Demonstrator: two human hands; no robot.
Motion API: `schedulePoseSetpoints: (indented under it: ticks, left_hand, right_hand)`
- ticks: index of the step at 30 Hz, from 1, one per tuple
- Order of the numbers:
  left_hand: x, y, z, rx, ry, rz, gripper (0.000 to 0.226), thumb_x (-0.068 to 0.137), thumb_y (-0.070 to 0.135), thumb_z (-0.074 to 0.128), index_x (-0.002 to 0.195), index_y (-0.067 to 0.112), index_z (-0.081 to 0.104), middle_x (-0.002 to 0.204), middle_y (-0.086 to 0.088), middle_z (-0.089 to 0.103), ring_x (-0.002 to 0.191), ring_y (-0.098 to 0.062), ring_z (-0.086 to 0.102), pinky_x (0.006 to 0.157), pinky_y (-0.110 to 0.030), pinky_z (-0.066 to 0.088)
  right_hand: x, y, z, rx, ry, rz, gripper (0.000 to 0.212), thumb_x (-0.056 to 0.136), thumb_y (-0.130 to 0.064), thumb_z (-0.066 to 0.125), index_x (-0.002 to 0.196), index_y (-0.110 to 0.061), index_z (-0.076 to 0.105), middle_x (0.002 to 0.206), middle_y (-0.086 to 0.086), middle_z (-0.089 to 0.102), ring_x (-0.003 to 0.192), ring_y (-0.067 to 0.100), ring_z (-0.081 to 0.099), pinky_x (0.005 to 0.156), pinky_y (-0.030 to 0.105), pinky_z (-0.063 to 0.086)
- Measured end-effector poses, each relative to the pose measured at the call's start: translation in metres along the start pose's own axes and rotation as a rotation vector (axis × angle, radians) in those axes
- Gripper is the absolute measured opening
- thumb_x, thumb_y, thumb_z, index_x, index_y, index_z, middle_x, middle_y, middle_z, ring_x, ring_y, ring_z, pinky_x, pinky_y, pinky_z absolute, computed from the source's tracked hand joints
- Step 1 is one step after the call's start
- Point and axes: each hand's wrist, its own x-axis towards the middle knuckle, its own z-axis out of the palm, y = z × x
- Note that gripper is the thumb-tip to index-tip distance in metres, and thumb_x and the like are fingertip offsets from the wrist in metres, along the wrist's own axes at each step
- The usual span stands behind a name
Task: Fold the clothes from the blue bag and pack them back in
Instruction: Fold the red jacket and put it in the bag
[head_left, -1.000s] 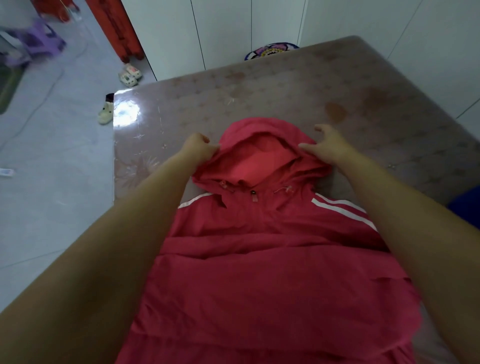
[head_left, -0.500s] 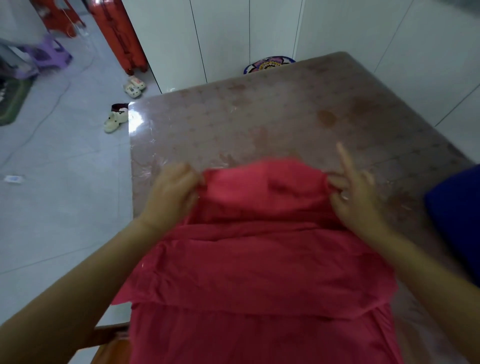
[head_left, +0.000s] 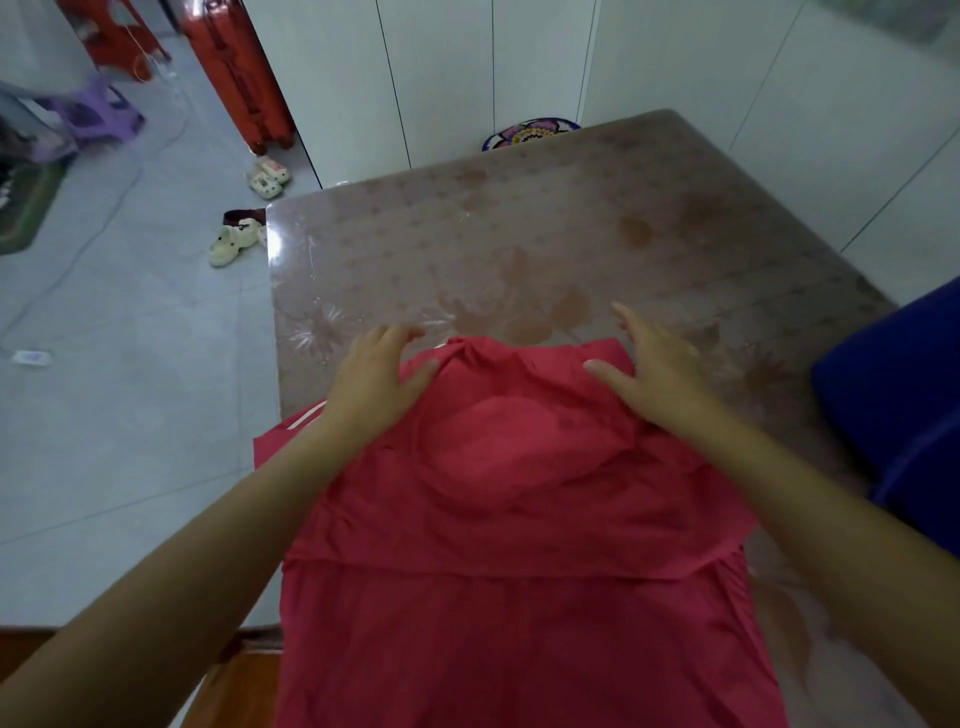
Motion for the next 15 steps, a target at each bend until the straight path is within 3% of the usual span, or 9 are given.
schedulePoseSetpoints:
  ticks: [3,5,8,11,15]
  left_hand:
    - [0.024,-0.015,0.030,0.153,-0.397,-0.172,0.096,0.067,0.070,0.064,0.143,0.019,0.033,0.137,-0.015,0.046,0.125,-0.035,0.043,0.103,-0.047,0.037]
    - [0.021,-0.023,0.040,0.235,-0.499,-0.133,0.108,0.065,0.067,0.069,0.148,0.019,0.019,0.144,-0.015,0.039,0.130,-0.036,0.039,0.105,-0.050,0.034]
    - [0.005,-0.022,0.043,0.365,-0.390,-0.088,0.105,0.063,0.069,0.068,0.144,0.020,0.024,0.136,-0.010,0.046,0.124,-0.034,0.045,0.100,-0.048,0.036]
    - [-0.008,-0.011,0.043,0.388,-0.306,-0.051,0.078,0.068,0.063,0.069,0.119,0.013,0.040,0.111,-0.013,0.063,0.102,-0.035,0.060,0.078,-0.042,0.045]
    - [0.008,0.006,0.027,0.403,-0.102,0.009,0.069,0.071,0.061,0.067,0.111,0.009,0.046,0.091,-0.016,0.067,0.087,-0.039,0.064,0.066,-0.042,0.044]
  right_hand:
    - [0.018,0.009,0.022,-0.150,-0.389,0.100,0.116,0.061,-0.071,0.067,0.151,-0.030,0.005,0.155,0.016,0.015,0.142,0.035,0.018,0.114,0.049,0.022]
    - [0.015,0.016,0.031,-0.250,-0.490,0.114,0.119,0.060,-0.073,0.067,0.149,-0.036,-0.003,0.156,0.016,0.012,0.141,0.037,0.018,0.112,0.049,0.024]
    - [0.003,0.017,0.035,-0.317,-0.370,0.063,0.107,0.066,-0.068,0.066,0.149,-0.034,0.008,0.146,0.014,0.033,0.131,0.035,0.035,0.104,0.047,0.034]
    - [-0.007,0.011,0.032,-0.334,-0.250,-0.011,0.080,0.075,-0.057,0.066,0.140,-0.025,0.032,0.122,0.011,0.059,0.112,0.032,0.056,0.090,0.040,0.041]
    - [0.001,0.006,0.014,-0.407,-0.078,-0.108,0.057,0.082,-0.047,0.064,0.124,-0.011,0.050,0.103,0.021,0.067,0.096,0.039,0.062,0.078,0.042,0.045]
